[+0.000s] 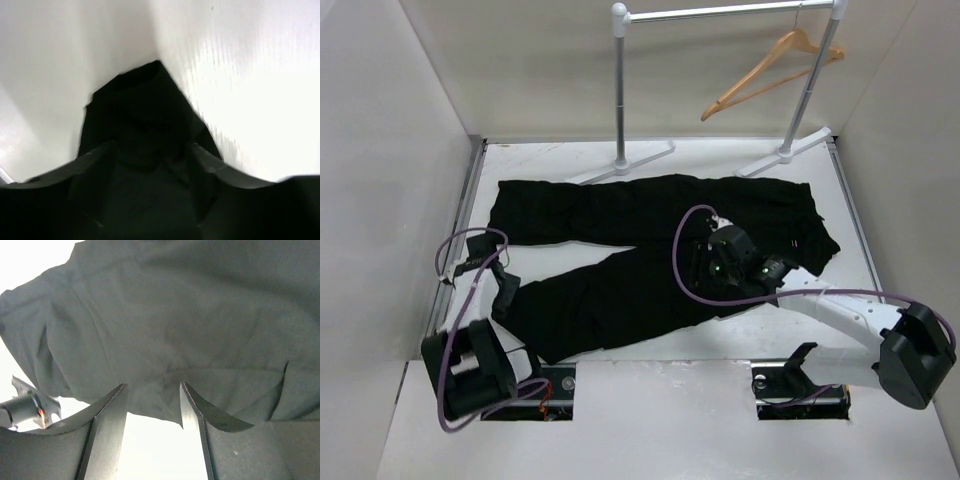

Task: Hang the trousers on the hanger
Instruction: Flatten out the trousers at the center of the board.

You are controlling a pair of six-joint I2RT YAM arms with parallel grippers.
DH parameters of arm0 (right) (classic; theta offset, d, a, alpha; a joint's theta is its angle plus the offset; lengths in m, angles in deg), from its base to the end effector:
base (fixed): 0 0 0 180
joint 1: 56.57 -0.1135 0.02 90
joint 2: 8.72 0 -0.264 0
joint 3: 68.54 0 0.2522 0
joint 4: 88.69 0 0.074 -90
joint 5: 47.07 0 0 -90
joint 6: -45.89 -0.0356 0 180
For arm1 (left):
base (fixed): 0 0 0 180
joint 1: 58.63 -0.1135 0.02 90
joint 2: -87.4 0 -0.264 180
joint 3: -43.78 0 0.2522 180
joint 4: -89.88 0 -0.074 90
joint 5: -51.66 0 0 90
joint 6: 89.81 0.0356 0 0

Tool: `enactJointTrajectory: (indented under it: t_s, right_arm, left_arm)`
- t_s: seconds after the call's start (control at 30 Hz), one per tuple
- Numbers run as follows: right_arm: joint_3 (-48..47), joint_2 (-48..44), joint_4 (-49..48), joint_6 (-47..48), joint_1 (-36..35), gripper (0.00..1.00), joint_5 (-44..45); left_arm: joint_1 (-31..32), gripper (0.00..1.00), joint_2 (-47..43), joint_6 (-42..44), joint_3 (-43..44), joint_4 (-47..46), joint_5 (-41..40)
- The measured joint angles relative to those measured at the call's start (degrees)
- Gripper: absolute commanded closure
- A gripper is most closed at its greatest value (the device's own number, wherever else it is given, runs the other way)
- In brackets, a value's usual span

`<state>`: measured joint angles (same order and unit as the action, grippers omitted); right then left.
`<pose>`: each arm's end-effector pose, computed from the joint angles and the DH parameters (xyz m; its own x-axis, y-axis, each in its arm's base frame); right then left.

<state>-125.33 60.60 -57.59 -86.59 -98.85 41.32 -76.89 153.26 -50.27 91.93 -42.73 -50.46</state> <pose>0.1860 0.1705 0.2302 -0.8408 0.1479 -0.5207 -0.1623 0.8488 0.5031 0.1858 0.0692 0.1790 -0.2474 -0.8756 -0.4149 -0.9127 0.3543 -0.2035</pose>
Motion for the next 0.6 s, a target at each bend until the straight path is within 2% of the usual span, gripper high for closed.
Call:
enactJointTrajectory:
  t_s: [0.07,0.1,0.17,0.27,0.33,0.43,0.53,0.6]
  right_arm:
    - [1.18,-0.79,-0.02,-0.44,-0.20,0.47,-0.33]
    - [1.68,-1.27,-0.04,-0.59,-0.02,0.45,-0.33]
    - [2.21,-2.23,0.02,-0.72,0.83,0.44,-0.55]
    - [2.29,-3.13,-0.09,-0.68,3.23,0.43,-0.66]
    - [2.29,-3.26,-0.28,-0.59,4.85,0.43,-0.66]
    - [2.27,-3.06,-0.33,-0.50,6.43,0.42,-0.66]
    - [2.23,-1.97,-0.81,-0.37,6.93,0.42,-0.66]
    - [2.03,-1.07,-0.94,-0.35,6.97,0.42,-0.70]
  left_arm:
    - [-0.02,0.81,4.98,-0.22,-0.02,-3.17,0.17]
    - [0.11,0.89,6.62,0.24,0.87,-2.93,-0.13]
    - [0.46,0.96,7.61,0.15,1.38,-5.51,0.00]
    - [2.60,0.98,9.03,-0.59,4.11,-6.05,0.11]
    - [4.94,0.98,9.97,-1.09,8.90,-5.07,0.02]
    - [8.66,0.94,13.84,-1.27,21.55,-4.09,-0.22]
    - [10.82,0.73,19.91,-1.11,34.14,-4.81,-0.35]
    - [11.41,0.63,23.63,-0.59,38.97,-4.90,0.09]
